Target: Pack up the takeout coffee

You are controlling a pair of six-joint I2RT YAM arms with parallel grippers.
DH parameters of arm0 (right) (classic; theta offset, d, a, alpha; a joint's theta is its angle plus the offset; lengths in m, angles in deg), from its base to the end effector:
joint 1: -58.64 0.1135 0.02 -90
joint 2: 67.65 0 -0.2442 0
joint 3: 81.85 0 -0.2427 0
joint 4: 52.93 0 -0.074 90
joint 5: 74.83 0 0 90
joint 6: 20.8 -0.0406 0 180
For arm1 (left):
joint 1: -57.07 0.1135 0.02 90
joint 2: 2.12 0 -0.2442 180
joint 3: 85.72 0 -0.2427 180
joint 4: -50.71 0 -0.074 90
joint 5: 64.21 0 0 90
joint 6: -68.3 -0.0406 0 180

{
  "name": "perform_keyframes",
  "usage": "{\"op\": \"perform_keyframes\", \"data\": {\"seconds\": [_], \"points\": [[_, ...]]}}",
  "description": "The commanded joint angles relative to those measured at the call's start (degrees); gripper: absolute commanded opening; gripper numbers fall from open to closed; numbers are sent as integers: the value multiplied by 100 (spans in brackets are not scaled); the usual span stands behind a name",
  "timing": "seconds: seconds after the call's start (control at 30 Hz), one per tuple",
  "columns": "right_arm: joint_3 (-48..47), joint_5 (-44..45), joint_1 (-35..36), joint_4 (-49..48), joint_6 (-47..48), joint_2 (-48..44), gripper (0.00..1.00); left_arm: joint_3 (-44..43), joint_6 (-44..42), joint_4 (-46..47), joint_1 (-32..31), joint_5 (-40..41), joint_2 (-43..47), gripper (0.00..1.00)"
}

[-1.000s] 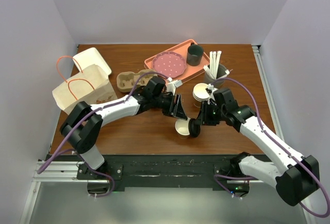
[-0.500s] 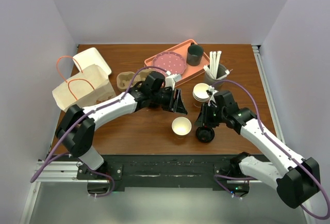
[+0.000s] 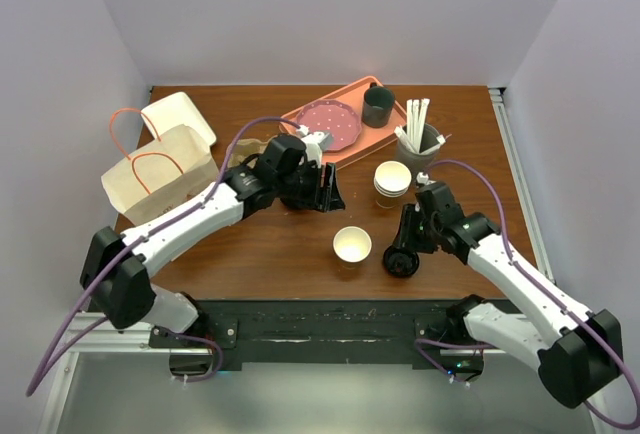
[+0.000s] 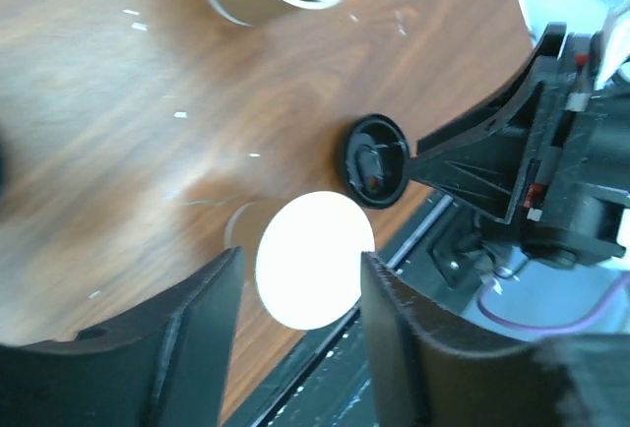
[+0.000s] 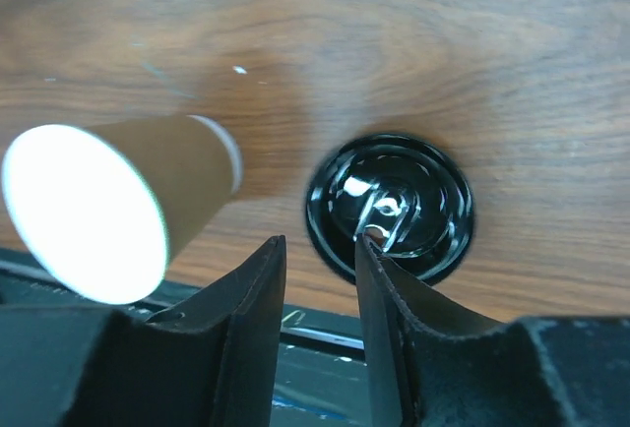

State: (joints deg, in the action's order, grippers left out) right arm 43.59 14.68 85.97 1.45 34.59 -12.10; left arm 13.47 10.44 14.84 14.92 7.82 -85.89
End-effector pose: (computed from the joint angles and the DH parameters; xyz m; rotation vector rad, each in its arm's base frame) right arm 0.1683 0.0874 0.2164 0.1613 2.5901 0.4258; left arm 0.2315 -0.2265 0.2731 0.3935 2.3942 -1.0044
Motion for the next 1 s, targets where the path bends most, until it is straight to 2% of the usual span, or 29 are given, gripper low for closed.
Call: {"op": "perform_keyframes", "data": {"seconds": [0.0, 0.13, 0.27, 0.5, 0.77, 0.97], "points": [[105, 322, 26, -86, -134, 140, 41, -65, -252, -331, -12, 935, 641, 62], [167, 619, 316, -237, -362, 324, 41, -21, -401, -612, -13, 1243, 976, 85], [158, 918, 931, -412, -748, 588, 41, 5, -568, -928, -12, 1560, 1300, 90], [44, 1560, 1222, -544, -986, 1247, 40, -3, -762, -1087, 5, 1780, 1591, 92], [377, 1236, 1292, -1414, -1100, 1502, 40, -65, -762, -1131, 23, 1763, 1820, 92], [430, 1411, 1336, -1362, -1206, 1783, 38, -91, -779, -1184, 58, 1771, 1838, 91]]}}
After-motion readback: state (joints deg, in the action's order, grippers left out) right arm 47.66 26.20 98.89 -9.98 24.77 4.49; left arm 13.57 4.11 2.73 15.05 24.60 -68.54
